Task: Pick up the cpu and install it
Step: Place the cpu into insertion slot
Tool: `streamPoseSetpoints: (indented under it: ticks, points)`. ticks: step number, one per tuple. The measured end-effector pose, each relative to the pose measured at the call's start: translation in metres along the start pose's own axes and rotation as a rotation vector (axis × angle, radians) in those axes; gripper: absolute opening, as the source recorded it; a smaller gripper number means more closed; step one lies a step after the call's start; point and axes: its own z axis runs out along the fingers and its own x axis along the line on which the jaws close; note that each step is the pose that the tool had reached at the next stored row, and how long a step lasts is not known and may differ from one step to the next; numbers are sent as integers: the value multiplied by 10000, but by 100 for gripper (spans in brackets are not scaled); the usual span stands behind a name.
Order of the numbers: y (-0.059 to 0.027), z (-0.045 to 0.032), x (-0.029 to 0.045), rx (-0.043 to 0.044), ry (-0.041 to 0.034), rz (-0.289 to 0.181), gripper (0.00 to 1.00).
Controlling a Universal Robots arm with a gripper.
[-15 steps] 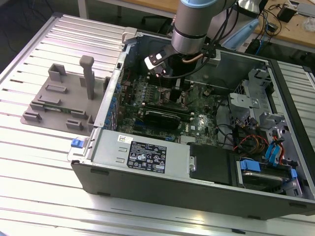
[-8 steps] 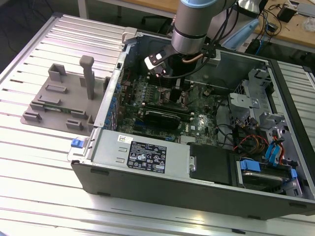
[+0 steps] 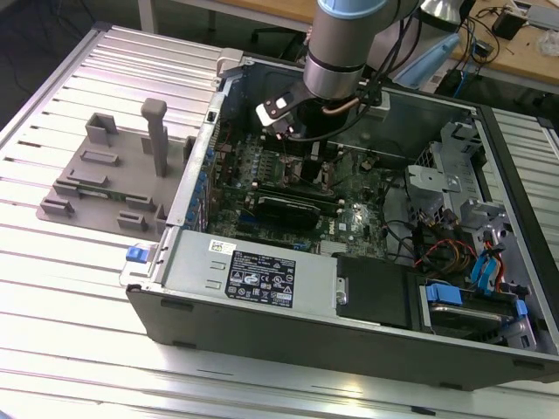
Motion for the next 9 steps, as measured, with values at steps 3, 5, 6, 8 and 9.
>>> streamPoseSetpoints:
  ticks: [3, 5, 6, 8, 9]
  points:
    - [1, -7, 2, -6, -68, -4, 55]
    - [1, -13, 2, -7, -79, -6, 55]
    - [2, -18, 2, -7, -86, -6, 55]
    - [1, -21, 2, -7, -87, -5, 55]
    - [2, -21, 2, -7, -87, -6, 55]
